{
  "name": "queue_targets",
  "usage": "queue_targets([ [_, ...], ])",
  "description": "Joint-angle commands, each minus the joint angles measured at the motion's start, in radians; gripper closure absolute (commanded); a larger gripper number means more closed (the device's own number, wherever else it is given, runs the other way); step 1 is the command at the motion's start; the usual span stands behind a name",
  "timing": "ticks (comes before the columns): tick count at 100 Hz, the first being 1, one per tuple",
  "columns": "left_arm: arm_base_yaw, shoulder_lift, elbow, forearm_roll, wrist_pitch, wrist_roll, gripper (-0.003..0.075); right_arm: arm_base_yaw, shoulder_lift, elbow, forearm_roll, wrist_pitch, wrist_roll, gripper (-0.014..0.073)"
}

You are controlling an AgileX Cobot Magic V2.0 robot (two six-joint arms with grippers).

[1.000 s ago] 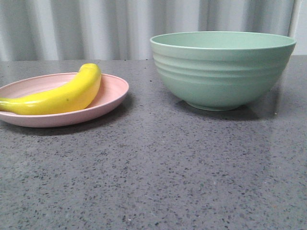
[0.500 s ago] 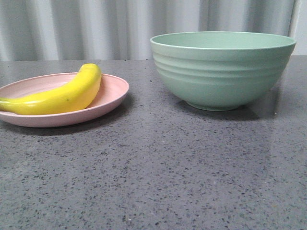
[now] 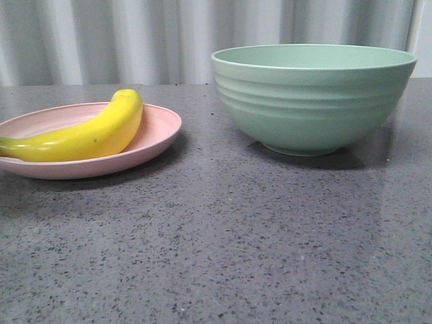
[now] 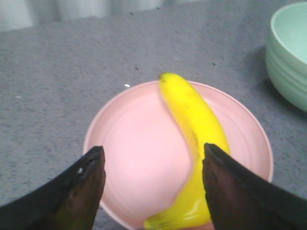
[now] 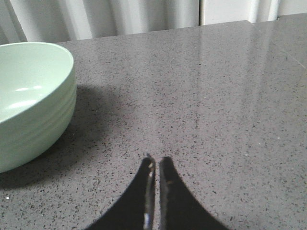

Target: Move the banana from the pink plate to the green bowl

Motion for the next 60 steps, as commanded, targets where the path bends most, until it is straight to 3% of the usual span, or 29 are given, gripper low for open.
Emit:
queue_targets([
  [1, -0.06, 0.058, -0.078, -0.012, -0.013, -0.006, 0.032, -0.006, 0.014, -0.036, 0.0, -0.077, -0.006, 0.0673],
  [18, -0.126, 0.194, -0.179, -0.047, 0.102, -0.006, 0.0321, -0.006, 0.014, -0.036, 0.0, -0.077, -0.006, 0.0673],
  [60, -0.131, 0.445, -0.354, -0.076, 0.304, -0.006, 0.0321, -0.006, 0.014, -0.036, 0.0, -0.077, -0.006, 0.0673],
])
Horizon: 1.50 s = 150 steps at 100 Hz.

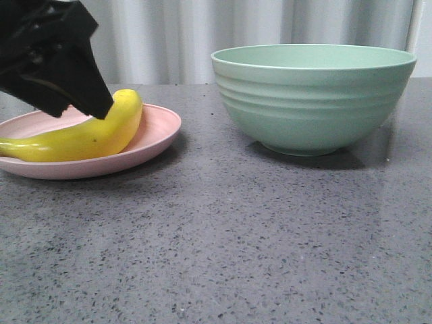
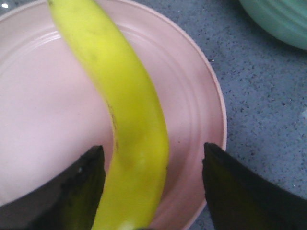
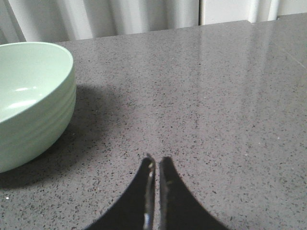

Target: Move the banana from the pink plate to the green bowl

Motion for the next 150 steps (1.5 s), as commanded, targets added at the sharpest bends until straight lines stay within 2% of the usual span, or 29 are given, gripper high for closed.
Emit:
queue_targets([
  [1, -0.008, 0.003, -0.046, -0.019, -0.012, -0.006, 0.0321, -0.006, 0.014, -0.036, 0.0, -0.077, -0.006, 0.0673],
  [62, -0.008, 0.086, -0.046, 0.008, -0.002, -0.006, 0.0335, -0.006, 0.014, -0.036, 0.0, -0.077, -0.006, 0.0673],
  [71, -0.008, 0.086, -0.046, 0.01, -0.004, -0.006, 0.04, -0.006, 0.014, -0.036, 0.0, -0.077, -0.006, 0.0673],
  [99, -0.008, 0.086, -0.046, 0.05, 0.0, -0.006, 0.0736, 0.021, 0.014, -0.049, 0.036, -0.008, -0.006, 0.0673],
  [113, -0.008, 0.084, -0.069, 0.05, 0.009, -0.006, 0.0739, 0.058, 0.026, -0.114, 0.036, 0.082, -0.007, 0.0673],
  [128, -0.025, 0.05, -0.111, 0.045, 0.013, -0.006, 0.0738, 0.12, 0.085, -0.235, 0.066, 0.226, -0.073, 0.0669],
  [133, -0.041, 0.034, -0.127, 0.044, 0.018, -0.006, 0.0738, 0.152, 0.115, -0.275, 0.096, 0.263, -0.113, 0.064],
  [140, -0.068, 0.014, -0.147, 0.044, 0.024, -0.006, 0.0738, 0.192, 0.163, -0.329, 0.145, 0.296, -0.138, 0.055],
  [150, -0.112, -0.017, -0.168, 0.044, 0.033, -0.006, 0.0738, 0.251, 0.246, -0.4, 0.203, 0.314, -0.138, 0.0333],
])
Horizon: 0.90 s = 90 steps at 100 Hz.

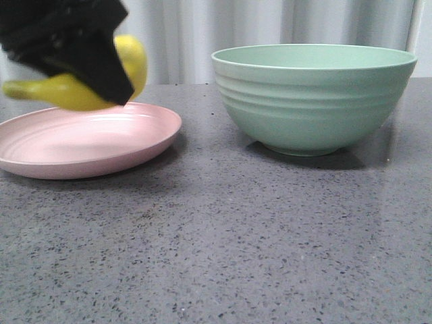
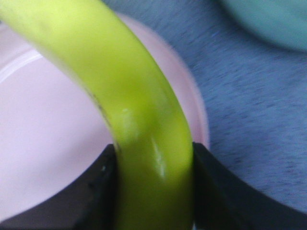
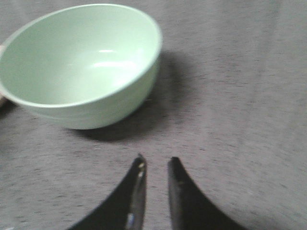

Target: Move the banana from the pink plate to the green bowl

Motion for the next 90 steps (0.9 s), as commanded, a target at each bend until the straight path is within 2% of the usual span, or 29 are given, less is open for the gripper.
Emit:
queue_targets([
  [1, -0.038, -0.064, -0.047, -0.017, -0.035, -0.006, 0.0738, 0.045, 0.076, -0.094, 0.055, -0.041, -0.023, 0.0319],
  [5, -0.06, -0.074, -0.049, -0.017, -0.035, -0.006, 0.0738, 0.077, 0.11, -0.122, 0.073, -0.04, -0.023, 0.0234],
  [10, -0.086, -0.086, -0.049, -0.017, -0.035, -0.006, 0.0738, 0.109, 0.157, -0.153, 0.099, -0.04, -0.023, 0.019],
  [31, -0.181, -0.109, -0.049, -0.036, -0.039, -0.006, 0.0738, 0.24, 0.343, -0.288, 0.189, -0.102, -0.023, 0.0187],
  [55, -0.242, -0.109, -0.049, -0.036, -0.045, -0.006, 0.0738, 0.371, 0.588, -0.465, 0.203, -0.192, -0.023, 0.0187],
  [69, -0.249, -0.109, -0.049, -0.041, -0.045, -0.006, 0.0738, 0.389, 0.723, -0.56, 0.215, -0.187, -0.023, 0.0187],
  [90, -0.249, -0.109, -0.049, -0.054, -0.045, -0.006, 0.0738, 0.389, 0.879, -0.67, 0.305, -0.16, -0.023, 0.0187],
])
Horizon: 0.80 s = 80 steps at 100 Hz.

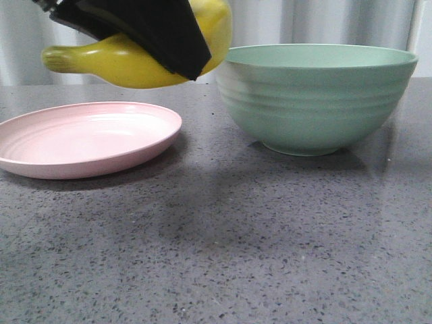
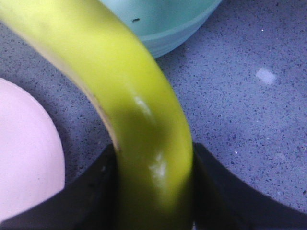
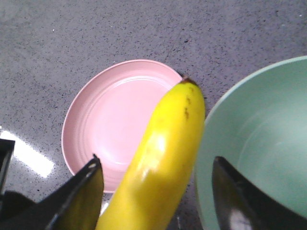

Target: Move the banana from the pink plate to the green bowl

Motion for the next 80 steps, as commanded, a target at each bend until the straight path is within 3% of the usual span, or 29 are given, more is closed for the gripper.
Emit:
queue_targets([
  [1, -0.009, -0.036, -0.037, -0.02, -0.065, -0.006, 0.0738, 0.002, 0.027, -0.069, 0.052, -0.048, -0.012, 0.0187],
  [35, -0.009, -0.036, -0.037, -0.02, -0.069, -0.006, 0.0738, 0.002, 0.121, -0.109, 0.068, -0.045, -0.012, 0.0221],
  [61, -0.009, -0.036, -0.037, -0.02, -0.08, -0.006, 0.0738, 0.0, 0.123, -0.109, 0.068, -0.052, -0.012, 0.0571],
  [72, -0.009, -0.036, -0.037, -0.02, -0.08, -0.006, 0.0738, 0.0, 0.123, -0.109, 0.068, -0.052, -0.012, 0.0651],
  [80, -0.009, -0.036, -0.037, -0.02, -0.08, -0.006, 0.0715, 0.0, 0.123, -0.109, 0.068, -0.055, -0.012, 0.0659],
])
